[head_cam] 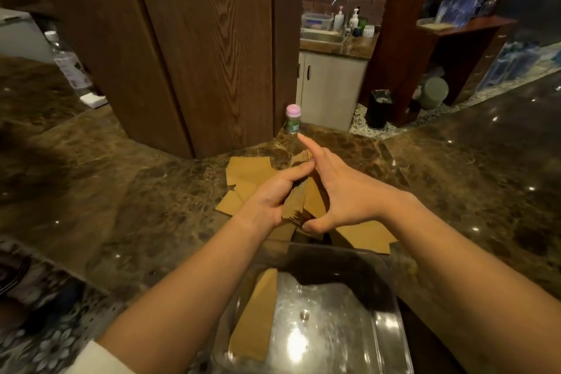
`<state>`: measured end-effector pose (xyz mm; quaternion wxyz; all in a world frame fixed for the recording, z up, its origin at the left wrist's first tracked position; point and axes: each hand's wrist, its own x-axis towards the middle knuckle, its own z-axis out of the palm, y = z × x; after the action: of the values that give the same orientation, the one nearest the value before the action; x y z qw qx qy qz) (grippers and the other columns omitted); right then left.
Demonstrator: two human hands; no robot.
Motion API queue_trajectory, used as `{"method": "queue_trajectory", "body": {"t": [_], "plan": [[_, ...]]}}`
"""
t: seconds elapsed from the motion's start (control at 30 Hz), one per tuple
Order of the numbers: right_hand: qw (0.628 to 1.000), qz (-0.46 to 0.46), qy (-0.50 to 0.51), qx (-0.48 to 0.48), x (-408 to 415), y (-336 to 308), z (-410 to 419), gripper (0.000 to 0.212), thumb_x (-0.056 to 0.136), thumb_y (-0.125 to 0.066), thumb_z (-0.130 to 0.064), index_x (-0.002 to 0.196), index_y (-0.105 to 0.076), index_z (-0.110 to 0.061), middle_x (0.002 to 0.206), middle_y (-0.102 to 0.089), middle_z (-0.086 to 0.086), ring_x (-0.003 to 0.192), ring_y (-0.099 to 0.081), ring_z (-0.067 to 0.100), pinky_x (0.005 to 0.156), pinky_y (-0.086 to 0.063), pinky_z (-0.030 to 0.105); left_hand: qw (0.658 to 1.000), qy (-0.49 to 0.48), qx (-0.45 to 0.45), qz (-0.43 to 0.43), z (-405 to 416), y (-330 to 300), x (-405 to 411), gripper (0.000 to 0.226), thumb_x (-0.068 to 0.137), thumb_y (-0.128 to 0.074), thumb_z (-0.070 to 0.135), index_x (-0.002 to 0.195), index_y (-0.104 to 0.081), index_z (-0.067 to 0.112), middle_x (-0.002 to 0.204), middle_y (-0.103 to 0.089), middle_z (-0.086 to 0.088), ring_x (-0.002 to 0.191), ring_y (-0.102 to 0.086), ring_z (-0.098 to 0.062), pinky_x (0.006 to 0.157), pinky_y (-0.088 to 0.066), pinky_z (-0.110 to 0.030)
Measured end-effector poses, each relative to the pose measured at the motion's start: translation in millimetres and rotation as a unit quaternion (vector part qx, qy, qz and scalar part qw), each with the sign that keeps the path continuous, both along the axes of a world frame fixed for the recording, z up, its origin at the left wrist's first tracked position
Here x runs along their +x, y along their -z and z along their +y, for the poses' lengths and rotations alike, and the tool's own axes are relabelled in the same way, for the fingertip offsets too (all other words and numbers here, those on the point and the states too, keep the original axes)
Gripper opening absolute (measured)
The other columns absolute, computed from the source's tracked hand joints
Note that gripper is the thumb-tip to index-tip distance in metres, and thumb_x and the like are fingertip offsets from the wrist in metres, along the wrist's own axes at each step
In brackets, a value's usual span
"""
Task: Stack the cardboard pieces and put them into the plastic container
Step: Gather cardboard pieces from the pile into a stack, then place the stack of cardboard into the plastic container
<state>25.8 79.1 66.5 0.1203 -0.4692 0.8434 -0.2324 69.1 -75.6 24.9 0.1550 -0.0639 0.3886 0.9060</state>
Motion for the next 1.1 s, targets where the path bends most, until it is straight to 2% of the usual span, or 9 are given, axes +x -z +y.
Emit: {"method": "queue_trajectory", "body": {"t": [0.13,0.23,0.37,0.53,0.7,0.77,0.9,1.03,1.1], "plan": [[1.0,-0.024,-0.014,0.006,26.6,4.2,-7.6,0.153,0.049,-0.087,-0.071,0.142,0.033,-0.058,0.163,-0.014,-0.004,0.14,-0.014,0.007,0.109,-0.023,0.033,0.999,-0.003,0.048,0.008,2.1,2.5,28.4,0.032,0.076,-0.075,0.031,0.101,-0.079,0.011,0.103,-0.073,-0.016,0.099,-0.07,-0.031,0.093,-0.052,-0.048],[1.0,0.013,-0.019,-0.001,44.3,4.6,-13.4,0.145,0.056,-0.087,-0.056,0.148,0.025,-0.053,0.148,-0.03,0.001,0.135,-0.028,0.017,0.108,-0.034,0.037,0.996,-0.049,0.075,0.012,3.6,6.3,48.4,0.027,0.084,-0.069,0.032,0.099,-0.08,0.012,0.099,-0.075,-0.012,0.099,-0.071,-0.028,0.093,-0.052,-0.043],[0.999,0.034,-0.034,0.005,67.5,4.3,-20.8,0.139,0.058,-0.084,-0.057,0.15,0.02,-0.052,0.145,-0.033,0.003,0.133,-0.032,0.022,0.109,-0.036,0.041,0.995,-0.067,0.07,-0.005,2.0,2.4,75.3,0.028,0.085,-0.065,0.031,0.095,-0.079,0.008,0.091,-0.074,-0.014,0.09,-0.073,-0.028,0.078,-0.059,-0.039],[0.999,0.017,-0.042,-0.002,102.2,10.4,-26.1,0.14,0.055,-0.081,-0.058,0.143,0.028,-0.06,0.138,-0.035,-0.001,0.125,-0.036,0.019,0.1,-0.046,0.042,0.996,-0.081,0.034,-0.01,-7.3,4.2,114.0,0.026,0.083,-0.067,0.03,0.094,-0.077,0.008,0.086,-0.07,-0.014,0.082,-0.071,-0.028,0.07,-0.057,-0.038],[0.998,0.011,-0.062,0.001,132.1,30.8,-25.5,0.138,0.055,-0.081,-0.06,0.141,0.027,-0.061,0.139,-0.03,-0.003,0.124,-0.033,0.017,0.092,-0.044,0.034,0.997,-0.058,-0.046,-0.03,-18.6,11.8,149.6,0.024,0.075,-0.071,0.027,0.091,-0.078,0.01,0.083,-0.07,-0.013,0.079,-0.07,-0.024,0.065,-0.057,-0.034],[0.998,0.018,-0.059,0.017,140.6,40.0,-24.1,0.138,0.054,-0.079,-0.063,0.142,0.027,-0.061,0.139,-0.03,-0.002,0.123,-0.033,0.017,0.092,-0.044,0.034,0.991,-0.075,-0.109,-0.035,-22.4,17.2,160.3,0.02,0.082,-0.066,0.02,0.095,-0.076,0.01,0.085,-0.07,-0.011,0.081,-0.07,-0.021,0.065,-0.056,-0.032],[0.997,0.013,-0.048,0.067,148.6,56.4,-22.4,0.136,0.05,-0.075,-0.069,0.145,0.023,-0.061,0.141,-0.028,0.001,0.125,-0.033,0.023,0.092,-0.049,0.041,0.924,-0.198,-0.325,-0.039,-32.5,25.7,174.1,0.032,0.075,-0.07,0.029,0.105,-0.066,0.018,0.08,-0.07,0.003,0.065,-0.068,-0.007,0.059,-0.052,-0.025],[0.99,0.007,-0.027,0.138,141.5,68.5,-29.9,0.133,0.048,-0.073,-0.072,0.144,0.018,-0.061,0.149,-0.022,0.002,0.135,-0.027,0.027,0.094,-0.047,0.041,0.841,-0.365,-0.397,0.036,-44.0,36.7,182.8,0.009,0.085,-0.066,0.022,0.091,-0.069,0.028,0.09,-0.07,0.005,0.08,-0.066,-0.004,0.065,-0.054,-0.02],[0.983,0.025,-0.031,0.177,141.8,76.0,-37.7,0.131,0.048,-0.073,-0.072,0.146,0.013,-0.055,0.148,-0.022,0.006,0.136,-0.026,0.031,0.094,-0.048,0.044,0.834,-0.373,-0.405,0.03,-46.4,43.0,181.0,0.01,0.091,-0.063,0.023,0.097,-0.066,0.031,0.097,-0.067,0.009,0.087,-0.063,0.001,0.072,-0.049,-0.019]]}}
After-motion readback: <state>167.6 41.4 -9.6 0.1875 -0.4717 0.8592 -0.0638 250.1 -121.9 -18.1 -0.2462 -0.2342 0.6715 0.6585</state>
